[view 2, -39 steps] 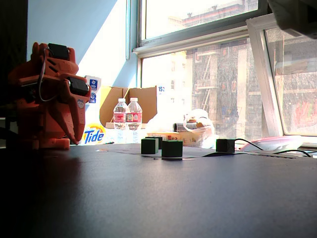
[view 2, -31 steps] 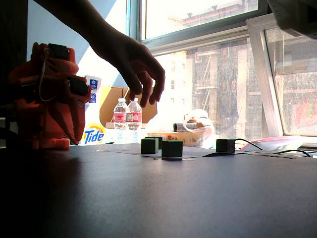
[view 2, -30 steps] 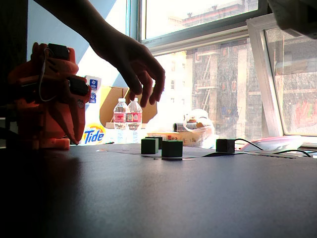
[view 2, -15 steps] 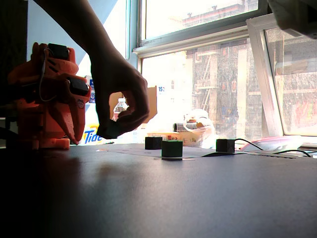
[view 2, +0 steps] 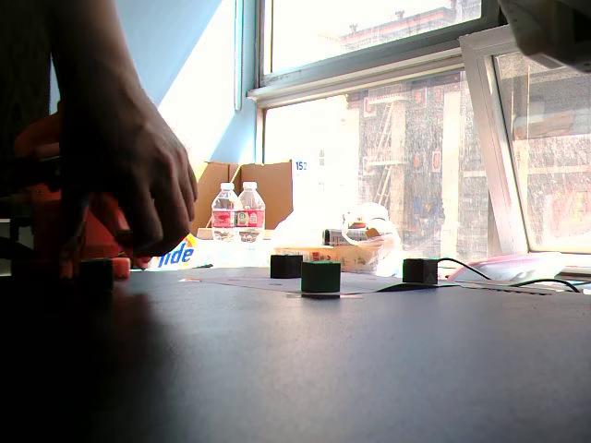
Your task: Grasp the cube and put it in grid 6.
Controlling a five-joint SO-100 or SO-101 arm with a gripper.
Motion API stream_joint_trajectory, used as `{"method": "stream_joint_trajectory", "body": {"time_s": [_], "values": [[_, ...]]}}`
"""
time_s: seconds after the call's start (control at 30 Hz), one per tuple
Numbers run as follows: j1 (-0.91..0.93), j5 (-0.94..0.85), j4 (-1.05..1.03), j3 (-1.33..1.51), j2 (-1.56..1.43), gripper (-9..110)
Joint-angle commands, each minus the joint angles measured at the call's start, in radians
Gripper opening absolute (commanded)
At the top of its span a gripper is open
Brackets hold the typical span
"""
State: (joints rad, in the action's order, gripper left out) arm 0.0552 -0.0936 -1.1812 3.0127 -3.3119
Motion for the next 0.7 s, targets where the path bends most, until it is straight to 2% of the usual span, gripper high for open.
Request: {"method": "stream_joint_trajectory", "body": {"time_s": [0.0, 0.47, 0.67], "values": [[0.000, 0.002, -0.034, -0.011, 0.011, 0], [0.000, 0.000, -0.034, -0.011, 0.011, 0], [-0.054, -0.060, -0.032, -0.009, 0.011, 0]]}}
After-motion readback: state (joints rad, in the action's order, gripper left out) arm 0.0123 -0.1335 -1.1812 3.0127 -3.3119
